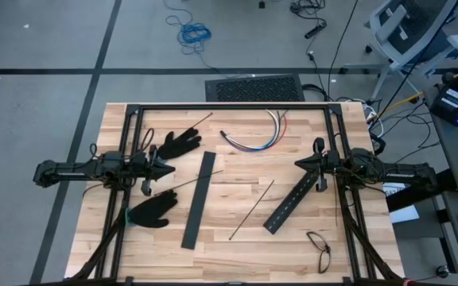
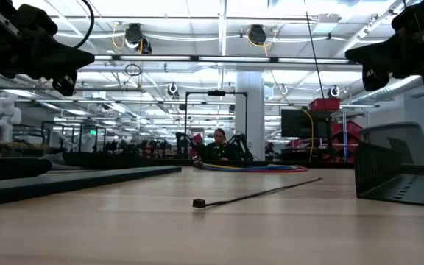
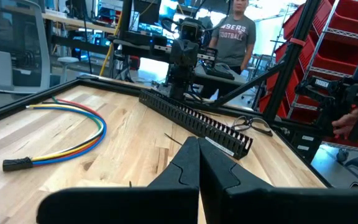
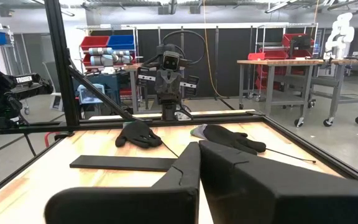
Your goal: Ziptie cables
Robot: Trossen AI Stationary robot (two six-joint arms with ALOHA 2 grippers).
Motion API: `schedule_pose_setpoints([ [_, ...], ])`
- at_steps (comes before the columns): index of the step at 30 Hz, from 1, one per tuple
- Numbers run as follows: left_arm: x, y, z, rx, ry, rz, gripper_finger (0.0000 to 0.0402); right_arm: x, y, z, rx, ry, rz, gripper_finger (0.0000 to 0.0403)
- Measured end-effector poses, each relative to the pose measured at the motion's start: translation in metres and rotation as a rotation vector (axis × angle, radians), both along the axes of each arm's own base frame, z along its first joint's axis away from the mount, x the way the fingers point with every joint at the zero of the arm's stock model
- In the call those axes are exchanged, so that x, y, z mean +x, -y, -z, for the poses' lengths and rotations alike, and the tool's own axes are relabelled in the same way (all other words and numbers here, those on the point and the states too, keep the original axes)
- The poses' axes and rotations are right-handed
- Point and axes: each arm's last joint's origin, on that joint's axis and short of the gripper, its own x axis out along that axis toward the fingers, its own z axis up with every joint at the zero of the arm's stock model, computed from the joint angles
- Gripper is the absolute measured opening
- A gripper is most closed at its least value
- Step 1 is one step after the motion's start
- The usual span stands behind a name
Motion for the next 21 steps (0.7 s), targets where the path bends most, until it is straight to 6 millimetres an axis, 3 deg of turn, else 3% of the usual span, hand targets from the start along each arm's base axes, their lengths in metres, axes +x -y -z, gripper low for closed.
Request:
schedule_pose_setpoints([
  [21,0.0000,0.0000,0.0000,0.000,0.000,0.000,0.0000,-0.0001,0.0000,-0.0008,-0.001,0.008,0.000,0.0000],
])
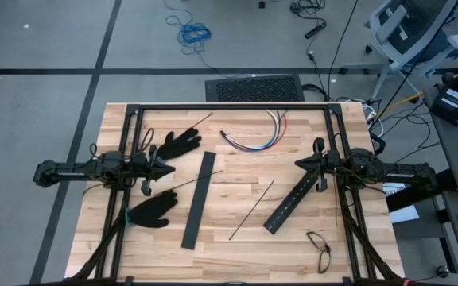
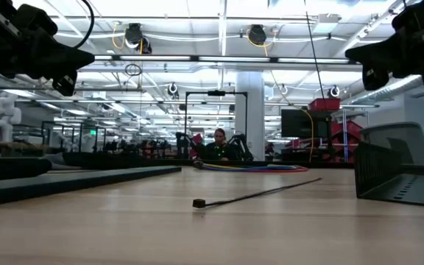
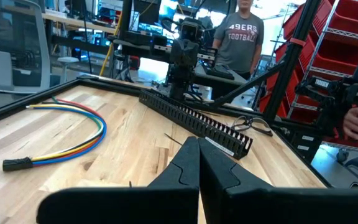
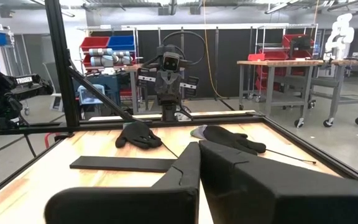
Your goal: Ziptie cables
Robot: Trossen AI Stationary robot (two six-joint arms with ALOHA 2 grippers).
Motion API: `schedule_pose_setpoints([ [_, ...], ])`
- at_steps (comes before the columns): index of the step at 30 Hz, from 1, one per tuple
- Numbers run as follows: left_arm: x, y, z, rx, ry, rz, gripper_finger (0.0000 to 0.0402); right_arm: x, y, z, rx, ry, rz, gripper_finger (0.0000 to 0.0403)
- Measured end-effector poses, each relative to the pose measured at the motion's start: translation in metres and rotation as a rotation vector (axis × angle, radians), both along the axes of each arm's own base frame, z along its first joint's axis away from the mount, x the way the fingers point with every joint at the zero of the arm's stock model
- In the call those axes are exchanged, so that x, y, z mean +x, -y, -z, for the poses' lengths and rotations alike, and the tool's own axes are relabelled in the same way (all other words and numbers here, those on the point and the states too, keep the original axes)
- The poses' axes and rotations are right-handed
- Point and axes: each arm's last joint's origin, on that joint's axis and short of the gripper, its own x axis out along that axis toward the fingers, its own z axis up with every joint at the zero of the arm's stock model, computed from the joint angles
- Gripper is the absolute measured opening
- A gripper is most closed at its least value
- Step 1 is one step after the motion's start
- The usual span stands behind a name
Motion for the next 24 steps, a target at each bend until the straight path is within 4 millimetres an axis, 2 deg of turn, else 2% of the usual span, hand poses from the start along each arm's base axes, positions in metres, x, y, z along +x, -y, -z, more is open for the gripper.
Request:
schedule_pose_setpoints([
  [7,0.000,0.000,0.000,0.000,0.000,0.000,0.0000,0.000,0.000,-0.002,0.000,0.016,0.004,0.0000],
  [10,0.000,0.000,0.000,0.000,0.000,0.000,0.0000,-0.003,0.000,-0.018,0.035,0.187,0.006,0.0000],
  [13,0.000,0.000,0.000,0.000,0.000,0.000,0.0000,-0.015,0.000,-0.054,-0.019,0.514,0.035,0.0000],
  [15,0.000,0.000,0.000,0.000,0.000,0.000,0.0000,-0.023,0.001,-0.084,-0.058,0.602,0.106,0.0000],
  [18,0.000,0.000,0.000,0.000,0.000,0.000,0.0000,-0.023,0.001,-0.136,-0.131,0.573,0.144,0.0000],
  [20,0.000,0.000,0.000,0.000,0.001,0.000,0.0000,-0.020,0.001,-0.178,-0.185,0.524,0.136,0.0000],
  [22,0.000,0.000,0.000,0.000,0.001,0.000,0.0000,-0.006,0.001,-0.215,-0.222,0.410,0.123,0.0000],
  [24,0.000,0.000,0.000,0.000,0.000,0.000,0.0000,0.016,0.003,-0.241,-0.234,0.238,0.108,0.0000],
])
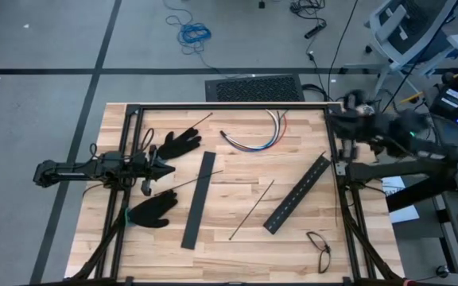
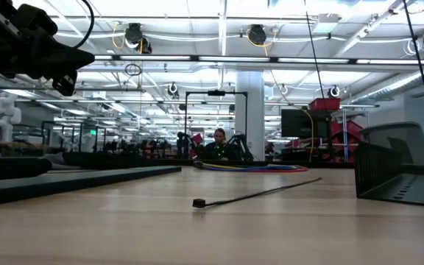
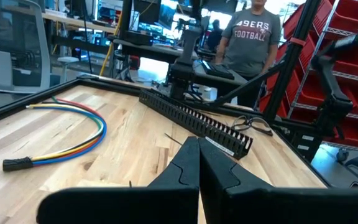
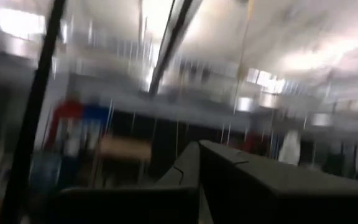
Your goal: Ziptie cables
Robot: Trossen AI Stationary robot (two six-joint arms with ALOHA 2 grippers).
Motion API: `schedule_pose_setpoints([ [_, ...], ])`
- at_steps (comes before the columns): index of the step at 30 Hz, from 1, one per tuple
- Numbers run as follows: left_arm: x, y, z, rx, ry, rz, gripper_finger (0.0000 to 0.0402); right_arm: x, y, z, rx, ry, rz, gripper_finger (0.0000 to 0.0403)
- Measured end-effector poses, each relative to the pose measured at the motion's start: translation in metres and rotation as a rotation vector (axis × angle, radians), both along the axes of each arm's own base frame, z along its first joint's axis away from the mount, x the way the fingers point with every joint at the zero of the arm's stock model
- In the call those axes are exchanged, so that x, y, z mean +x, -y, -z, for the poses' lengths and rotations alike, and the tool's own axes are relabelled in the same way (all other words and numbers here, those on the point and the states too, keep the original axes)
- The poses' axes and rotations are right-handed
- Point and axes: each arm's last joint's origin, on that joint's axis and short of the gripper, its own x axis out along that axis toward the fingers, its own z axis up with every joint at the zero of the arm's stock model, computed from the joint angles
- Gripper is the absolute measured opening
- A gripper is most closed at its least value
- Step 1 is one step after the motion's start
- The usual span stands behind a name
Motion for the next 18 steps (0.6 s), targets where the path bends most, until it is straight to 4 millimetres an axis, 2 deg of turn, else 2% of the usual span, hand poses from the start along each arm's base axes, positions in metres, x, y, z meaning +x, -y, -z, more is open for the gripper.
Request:
schedule_pose_setpoints([
  [4,0.000,0.000,0.000,0.000,0.001,0.000,0.0000,0.055,0.003,-0.019,0.022,-0.372,-0.007,0.0000],
  [7,0.000,0.000,0.000,0.000,0.000,0.000,0.0000,0.093,0.005,-0.011,0.072,-0.571,-0.043,0.0000],
  [9,0.000,0.000,0.000,0.000,0.002,0.000,0.0000,0.112,0.005,-0.005,0.119,-0.600,-0.075,0.0000],
  [13,0.000,0.000,0.000,0.000,0.001,0.000,0.0000,0.134,0.006,0.010,0.240,-0.654,-0.090,0.0000],
  [18,0.000,0.000,-0.001,0.000,0.009,-0.002,0.0000,0.136,0.007,0.009,0.356,-0.630,-0.070,0.0000],
])
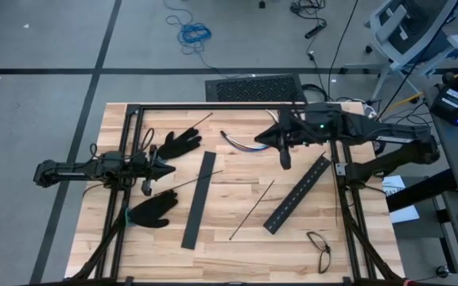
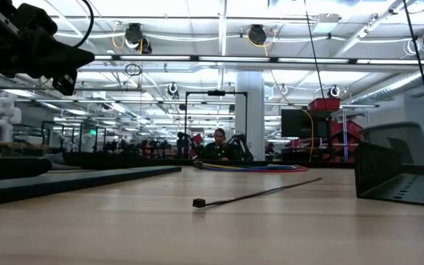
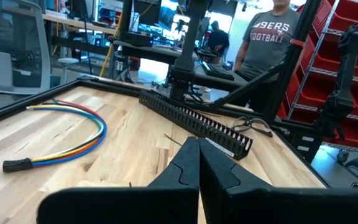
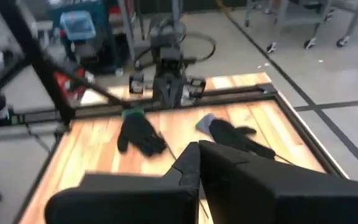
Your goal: Ziptie cables
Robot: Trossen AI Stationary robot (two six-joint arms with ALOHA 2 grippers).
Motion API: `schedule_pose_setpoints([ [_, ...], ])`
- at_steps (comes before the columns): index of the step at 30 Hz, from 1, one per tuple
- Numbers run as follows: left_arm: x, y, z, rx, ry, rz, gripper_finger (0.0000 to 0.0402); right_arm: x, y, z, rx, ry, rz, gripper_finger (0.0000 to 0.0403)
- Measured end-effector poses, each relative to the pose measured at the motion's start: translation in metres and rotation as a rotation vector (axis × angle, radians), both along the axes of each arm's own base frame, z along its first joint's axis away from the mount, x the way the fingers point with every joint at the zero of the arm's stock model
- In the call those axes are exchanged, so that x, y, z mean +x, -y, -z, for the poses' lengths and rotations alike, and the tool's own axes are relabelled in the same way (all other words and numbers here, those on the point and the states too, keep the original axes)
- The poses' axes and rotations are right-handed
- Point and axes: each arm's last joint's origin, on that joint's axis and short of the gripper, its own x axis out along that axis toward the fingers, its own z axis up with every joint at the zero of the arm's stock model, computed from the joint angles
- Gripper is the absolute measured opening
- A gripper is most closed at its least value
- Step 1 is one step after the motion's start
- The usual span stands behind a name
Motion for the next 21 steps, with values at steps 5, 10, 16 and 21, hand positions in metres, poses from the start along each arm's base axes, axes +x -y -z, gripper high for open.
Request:
schedule_pose_setpoints([
  [5,0.000,0.000,0.000,0.000,-0.001,-0.001,0.0000,-0.009,0.002,-0.006,0.054,0.032,0.107,0.0000],
  [10,0.000,0.000,-0.002,0.006,0.020,-0.014,0.0000,-0.011,0.003,-0.007,0.072,0.040,0.146,0.0000],
  [16,-0.006,-0.003,-0.035,-0.070,0.271,-0.102,0.0000,-0.010,0.004,-0.006,0.051,0.033,0.186,0.0000],
  [21,-0.005,-0.003,-0.095,-0.012,0.260,-0.112,0.0000,-0.011,0.010,-0.007,-0.012,0.029,0.220,0.0000],
])
